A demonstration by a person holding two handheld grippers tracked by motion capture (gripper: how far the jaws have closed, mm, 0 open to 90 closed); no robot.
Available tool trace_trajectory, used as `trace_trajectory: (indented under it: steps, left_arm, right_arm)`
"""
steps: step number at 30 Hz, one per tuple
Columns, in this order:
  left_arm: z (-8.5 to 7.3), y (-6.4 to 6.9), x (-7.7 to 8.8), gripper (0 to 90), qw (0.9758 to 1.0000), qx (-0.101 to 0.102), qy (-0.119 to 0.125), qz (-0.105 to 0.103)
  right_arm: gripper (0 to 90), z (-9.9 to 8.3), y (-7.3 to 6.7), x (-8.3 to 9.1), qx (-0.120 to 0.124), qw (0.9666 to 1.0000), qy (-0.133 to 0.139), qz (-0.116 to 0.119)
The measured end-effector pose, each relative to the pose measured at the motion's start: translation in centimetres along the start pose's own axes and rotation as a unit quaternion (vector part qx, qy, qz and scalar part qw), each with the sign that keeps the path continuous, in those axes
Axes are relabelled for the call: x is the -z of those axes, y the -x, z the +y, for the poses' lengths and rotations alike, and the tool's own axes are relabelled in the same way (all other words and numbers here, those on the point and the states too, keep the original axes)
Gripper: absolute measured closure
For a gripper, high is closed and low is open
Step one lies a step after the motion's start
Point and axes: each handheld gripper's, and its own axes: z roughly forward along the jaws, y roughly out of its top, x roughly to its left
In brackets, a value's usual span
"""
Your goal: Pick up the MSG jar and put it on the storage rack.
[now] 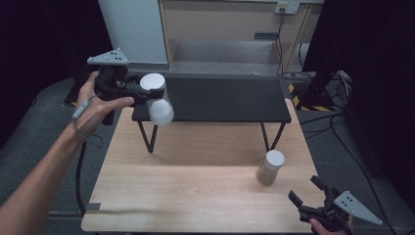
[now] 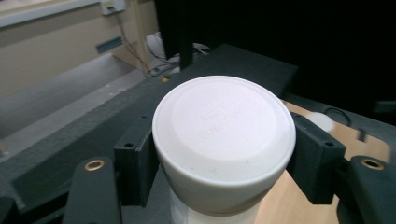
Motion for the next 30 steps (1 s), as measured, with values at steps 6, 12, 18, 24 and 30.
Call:
trace_trajectory:
  steps: [6,12,18,24,30]
  left_arm:
    - [0.2,-0.9,-1.6,32.6,0.9986,0.023,0.004,0.048]
    - [0.1,-2.0,-3.0,32.6,0.994,0.053,0.007,0.095]
    - [0.4,-2.6,-4.5,32.6,0.9879,0.069,-0.004,0.139]
    - [0.1,-3.2,-5.2,32.6,0.9871,0.077,-0.007,0.14]
    - [-0.3,-3.4,-5.9,32.6,0.9874,0.081,-0.015,0.135]
  right_arm:
    - [0.8,0.0,0.1,0.0,-0.001,1.0,0.001,0.0]
    - [0.9,0.0,0.1,0.1,-0.001,1.0,0.002,0.0]
    - [1.0,0.0,0.1,0.1,0.001,1.0,0.0,0.002]
    - [1.0,0.0,0.1,0.2,-0.002,1.0,0.001,0.0]
    - [1.1,0.0,0.1,0.2,0.0,1.0,0.001,0.003]
